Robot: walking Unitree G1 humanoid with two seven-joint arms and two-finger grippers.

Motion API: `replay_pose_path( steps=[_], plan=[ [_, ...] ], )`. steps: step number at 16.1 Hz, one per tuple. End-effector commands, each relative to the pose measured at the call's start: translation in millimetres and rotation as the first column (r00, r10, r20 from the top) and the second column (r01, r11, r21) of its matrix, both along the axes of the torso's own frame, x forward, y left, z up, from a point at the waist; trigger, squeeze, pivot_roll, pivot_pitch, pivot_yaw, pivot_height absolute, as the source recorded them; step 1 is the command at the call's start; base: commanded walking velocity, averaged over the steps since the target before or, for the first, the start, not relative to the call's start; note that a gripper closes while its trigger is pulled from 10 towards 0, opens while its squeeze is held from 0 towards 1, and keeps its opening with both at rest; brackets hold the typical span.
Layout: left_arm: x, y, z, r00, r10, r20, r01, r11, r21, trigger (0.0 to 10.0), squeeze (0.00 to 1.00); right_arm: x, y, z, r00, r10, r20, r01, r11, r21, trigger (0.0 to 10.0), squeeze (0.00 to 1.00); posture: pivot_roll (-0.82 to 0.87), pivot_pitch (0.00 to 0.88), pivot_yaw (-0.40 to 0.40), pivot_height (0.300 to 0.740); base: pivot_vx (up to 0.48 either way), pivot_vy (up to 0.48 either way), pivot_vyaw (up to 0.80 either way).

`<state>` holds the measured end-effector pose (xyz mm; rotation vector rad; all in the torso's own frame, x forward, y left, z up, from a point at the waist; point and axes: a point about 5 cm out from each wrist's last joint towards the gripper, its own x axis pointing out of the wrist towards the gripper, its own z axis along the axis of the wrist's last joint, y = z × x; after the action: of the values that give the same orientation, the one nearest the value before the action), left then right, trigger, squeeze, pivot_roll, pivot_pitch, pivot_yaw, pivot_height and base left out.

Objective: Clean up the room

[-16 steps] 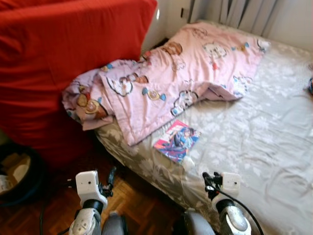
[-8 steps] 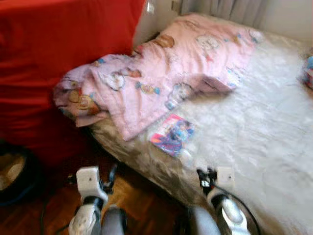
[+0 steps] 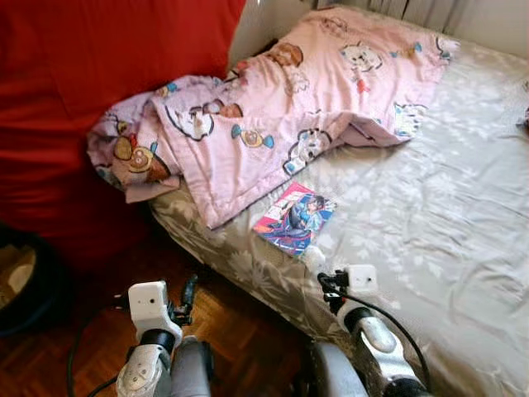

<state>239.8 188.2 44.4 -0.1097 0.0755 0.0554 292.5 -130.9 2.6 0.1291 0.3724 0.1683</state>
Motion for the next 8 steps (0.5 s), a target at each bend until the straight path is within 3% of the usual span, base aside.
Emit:
replay_pose_path(
  steps=[1,2,3,5,6,7,8],
  plan=[
    [-5.8,1.4,-3.7,1.000,0.007,-0.025,-0.007,1.000,0.002,10.0,0.00,-3.2,1.7,-5.3,0.999,0.006,-0.039,-0.007,1.000,-0.016,10.0,0.00,0.09,0.286,-0.038,0.624,0.000,0.000,0.00],
    [-7.5,1.7,-2.6,1.000,0.009,-0.024,-0.009,1.000,0.003,10.0,0.00,0.8,4.9,-2.8,0.999,0.017,-0.048,-0.017,1.000,-0.013,10.0,0.00,0.10,0.296,-0.038,0.624,0.000,0.000,0.00],
    [-11.2,2.1,-0.9,1.000,0.014,-0.025,-0.014,1.000,0.004,10.0,0.00,9.1,10.1,2.9,0.997,0.042,-0.060,-0.044,0.999,-0.022,10.0,1.00,0.13,0.326,-0.042,0.624,0.000,0.000,0.00],
    [-16.7,1.2,0.5,0.999,0.016,-0.031,-0.016,1.000,0.005,10.0,0.00,19.5,9.8,10.9,0.998,0.024,-0.065,-0.027,0.999,-0.044,10.0,1.00,0.15,0.350,-0.045,0.624,0.000,0.000,0.00],
    [-22.1,0.2,3.2,0.999,0.017,-0.030,-0.017,1.000,0.003,10.0,0.00,23.4,8.9,14.4,0.998,0.023,-0.062,-0.027,0.998,-0.062,10.0,0.67,0.17,0.370,-0.046,0.624,0.000,0.000,0.00],
    [-25.4,-0.1,6.1,0.999,0.019,-0.029,-0.019,1.000,0.001,10.0,0.00,29.8,7.4,20.5,0.998,0.020,-0.056,-0.024,0.996,-0.082,10.0,0.00,0.17,0.383,-0.047,0.624,0.000,0.000,0.00],
    [-26.9,-0.3,7.0,0.999,0.019,-0.028,-0.019,1.000,0.000,10.0,0.00,31.0,6.7,21.7,0.998,0.017,-0.054,-0.021,0.996,-0.086,10.0,0.00,0.18,0.390,-0.046,0.624,0.000,0.000,0.00]
  ],
)
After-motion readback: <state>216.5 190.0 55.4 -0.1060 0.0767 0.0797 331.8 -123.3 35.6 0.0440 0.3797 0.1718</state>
